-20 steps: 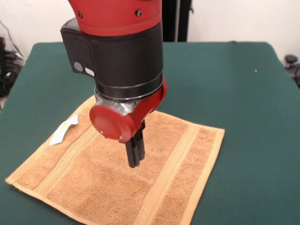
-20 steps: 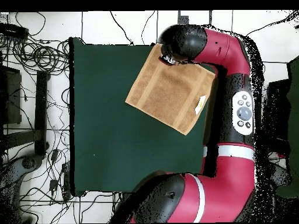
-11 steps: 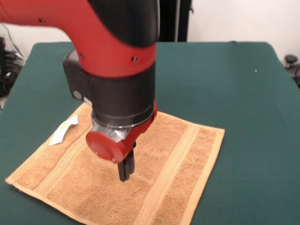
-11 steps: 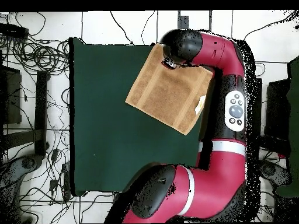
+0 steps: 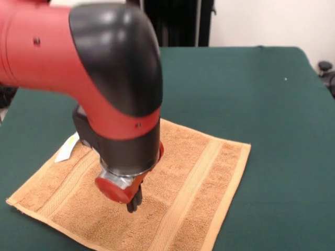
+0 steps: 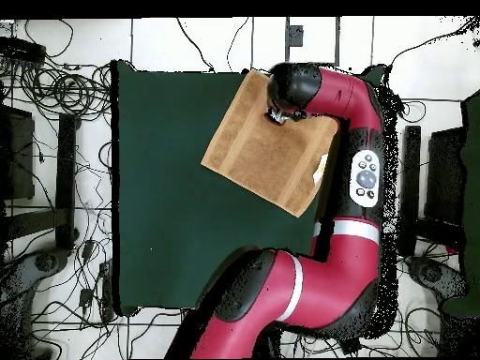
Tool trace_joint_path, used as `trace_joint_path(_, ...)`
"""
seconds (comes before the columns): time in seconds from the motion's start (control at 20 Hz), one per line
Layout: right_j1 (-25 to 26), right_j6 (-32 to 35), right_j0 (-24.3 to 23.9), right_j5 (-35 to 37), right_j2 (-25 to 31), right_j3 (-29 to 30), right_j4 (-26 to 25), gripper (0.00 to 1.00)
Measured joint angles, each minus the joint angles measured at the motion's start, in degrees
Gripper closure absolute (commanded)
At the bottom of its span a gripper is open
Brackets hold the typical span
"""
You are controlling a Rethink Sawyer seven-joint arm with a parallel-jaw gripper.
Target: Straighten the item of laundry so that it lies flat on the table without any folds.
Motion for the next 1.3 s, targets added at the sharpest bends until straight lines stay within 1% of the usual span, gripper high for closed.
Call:
trace_joint_path(0.05,1.55,0.0,0.02,1.6,-0.01,-1.33,-0.1,1.0)
trace_joint_path(0.2,3.86,0.0,0.03,3.71,0.05,-3.65,0.04,1.0)
trace_joint_path(0.35,4.51,0.0,0.15,4.44,0.02,-5.96,0.08,1.0)
trace_joint_path(0.45,4.72,0.0,0.14,4.41,0.02,-6.5,0.07,1.0)
trace_joint_path(0.75,4.83,0.0,0.15,2.23,0.02,-6.58,0.07,1.0)
trace_joint_path(1.0,4.83,0.0,0.15,-2.11,0.02,-6.56,0.08,1.0)
trace_joint_path(1.3,5.43,0.0,0.17,-3.65,0.09,-7.59,0.13,1.0)
